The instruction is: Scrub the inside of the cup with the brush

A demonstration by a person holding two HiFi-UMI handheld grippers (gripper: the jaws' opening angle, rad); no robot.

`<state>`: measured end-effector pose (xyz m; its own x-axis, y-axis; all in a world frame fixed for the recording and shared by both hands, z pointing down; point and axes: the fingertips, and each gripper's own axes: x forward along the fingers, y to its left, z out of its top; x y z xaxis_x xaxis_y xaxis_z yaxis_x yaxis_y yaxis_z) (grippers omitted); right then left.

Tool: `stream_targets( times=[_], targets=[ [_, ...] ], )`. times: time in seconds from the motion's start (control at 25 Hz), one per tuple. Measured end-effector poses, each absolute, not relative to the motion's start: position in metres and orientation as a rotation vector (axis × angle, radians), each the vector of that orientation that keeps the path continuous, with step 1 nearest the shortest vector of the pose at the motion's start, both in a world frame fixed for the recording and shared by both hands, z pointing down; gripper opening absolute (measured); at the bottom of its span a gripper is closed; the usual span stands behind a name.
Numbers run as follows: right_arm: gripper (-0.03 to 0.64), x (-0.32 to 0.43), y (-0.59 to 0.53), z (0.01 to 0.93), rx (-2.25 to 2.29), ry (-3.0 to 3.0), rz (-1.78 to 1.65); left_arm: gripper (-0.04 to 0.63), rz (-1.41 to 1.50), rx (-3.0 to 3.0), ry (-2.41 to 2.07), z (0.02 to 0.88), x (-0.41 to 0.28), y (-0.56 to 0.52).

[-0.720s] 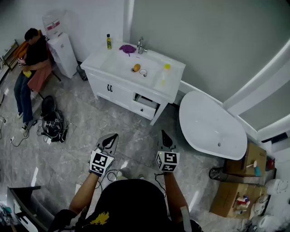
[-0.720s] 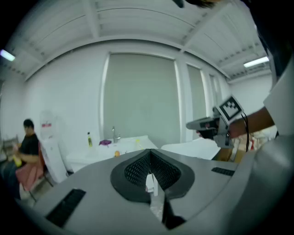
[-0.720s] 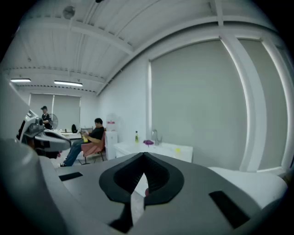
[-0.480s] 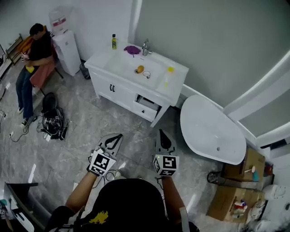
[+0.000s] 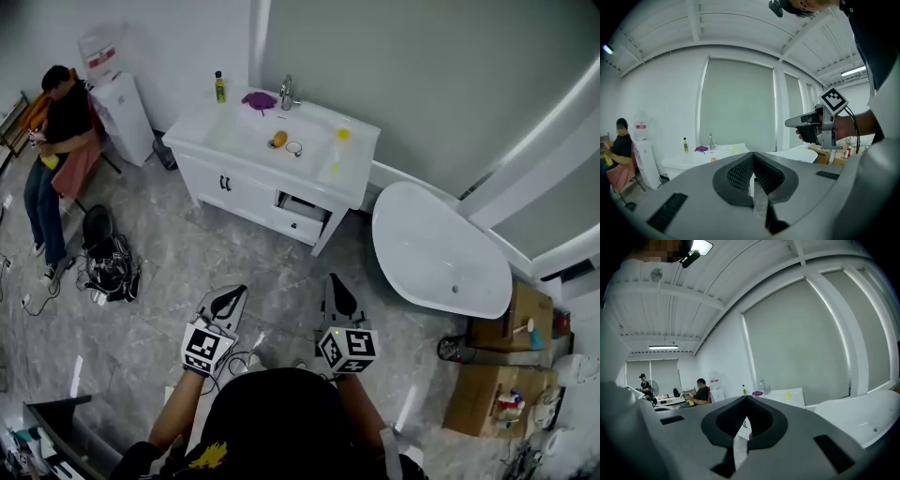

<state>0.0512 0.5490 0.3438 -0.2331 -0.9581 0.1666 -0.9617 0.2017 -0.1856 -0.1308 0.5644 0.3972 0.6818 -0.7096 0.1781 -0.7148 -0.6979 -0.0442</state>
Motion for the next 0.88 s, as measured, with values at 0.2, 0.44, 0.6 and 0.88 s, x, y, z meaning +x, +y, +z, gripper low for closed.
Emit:
stream_targets(
  times=[0.2, 0.44, 0.6, 0.88],
  targets=[
    [0.026, 0.007, 0.552, 0.356, 1.867, -2.408, 0.35, 0.017, 0.271, 2.812, -1.184, 0.414, -0.168, 0.567],
    [0.026, -0.014, 0.542, 0.365, 1.693, -2.324, 0.145, 0.017, 0.219, 2.671, -1.081, 0.445, -0.179, 0.552],
    [0.026, -0.014, 0.515, 0.373, 1.641, -2.341, 0.105, 0.017, 0.18, 2.64, -1.085, 0.447, -0.173, 0.526],
    [0.026, 0.005, 0.411, 0.38, 1.598, -2.424, 0.064, 0.017, 0.277, 2.639, -1.139, 0.454, -0.152, 0.429]
  ],
)
